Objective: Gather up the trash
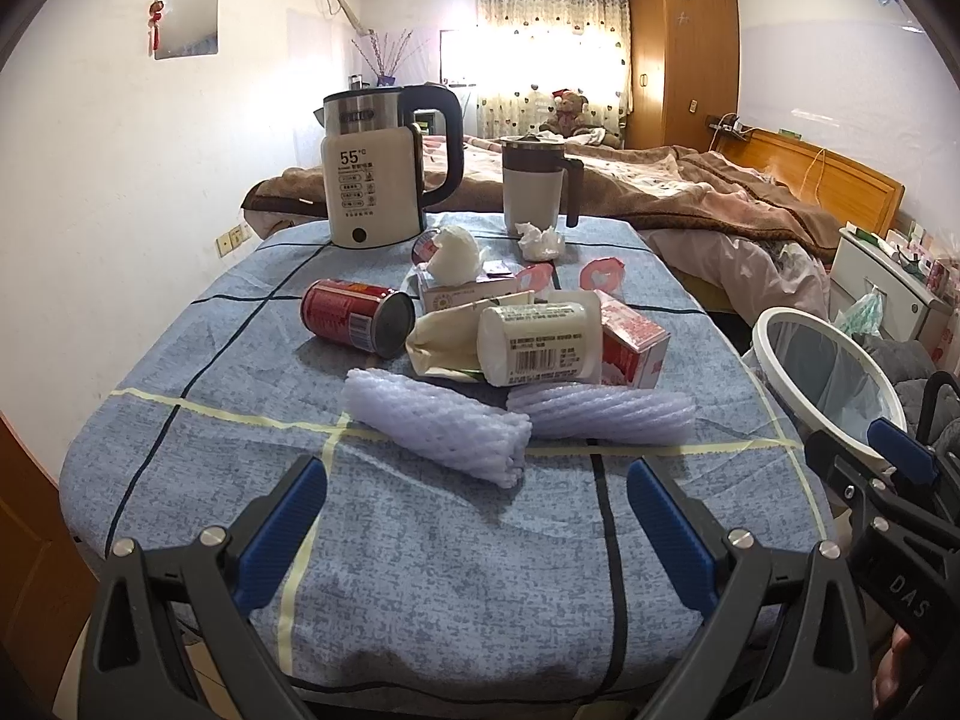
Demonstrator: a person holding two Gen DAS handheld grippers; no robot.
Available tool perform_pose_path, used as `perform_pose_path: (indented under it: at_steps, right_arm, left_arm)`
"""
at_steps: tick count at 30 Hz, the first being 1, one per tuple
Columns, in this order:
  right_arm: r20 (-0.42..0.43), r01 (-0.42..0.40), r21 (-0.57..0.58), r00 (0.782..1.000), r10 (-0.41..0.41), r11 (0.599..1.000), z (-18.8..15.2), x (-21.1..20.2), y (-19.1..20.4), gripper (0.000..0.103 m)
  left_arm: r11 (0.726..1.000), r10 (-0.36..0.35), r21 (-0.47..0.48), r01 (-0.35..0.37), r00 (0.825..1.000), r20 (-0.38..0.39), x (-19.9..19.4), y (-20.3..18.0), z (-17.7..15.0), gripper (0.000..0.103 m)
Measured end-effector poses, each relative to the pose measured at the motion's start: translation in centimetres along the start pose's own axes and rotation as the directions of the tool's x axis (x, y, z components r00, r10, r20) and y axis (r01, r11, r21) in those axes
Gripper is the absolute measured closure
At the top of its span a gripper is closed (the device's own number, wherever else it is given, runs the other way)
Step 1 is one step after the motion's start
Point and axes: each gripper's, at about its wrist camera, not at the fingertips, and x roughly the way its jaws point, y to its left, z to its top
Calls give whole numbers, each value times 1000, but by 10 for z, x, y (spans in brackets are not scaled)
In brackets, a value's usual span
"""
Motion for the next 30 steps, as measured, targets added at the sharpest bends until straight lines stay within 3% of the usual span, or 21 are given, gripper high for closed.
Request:
perform_pose_path:
  at_steps: [9, 14, 18, 23, 26, 30]
  right_arm:
    - [-17, -4, -4, 1000, 4, 1000, 1, 11, 4, 31]
    - [-16, -22, -15, 1000, 22, 1000, 7, 22, 7, 31]
    - [-20, -39, -42, 999, 38, 998, 16, 34, 17, 31]
    - [-10, -87, -82, 996, 86, 993, 30, 52, 33, 31]
    - [-24, -103, -84, 995, 101, 991, 38, 66, 39, 35]
    - [-36, -125, -95, 992, 123, 988, 48, 79, 46, 39]
  left_arm:
    - [998, -54, -25, 53, 998, -43, 13, 22, -1, 1]
    - [998, -50, -48, 48, 997, -54, 22, 46, 0, 4]
    - [988, -129, -98, 122, 989, -66, 29, 62, 3, 5]
    - [987, -147, -81, 139, 984, -104, 40, 67, 9, 5]
    - [977, -193, -122, 175, 969, -155, 54, 69, 14, 9]
    - [972, -210, -144, 185, 962, -175, 67, 66, 20, 15]
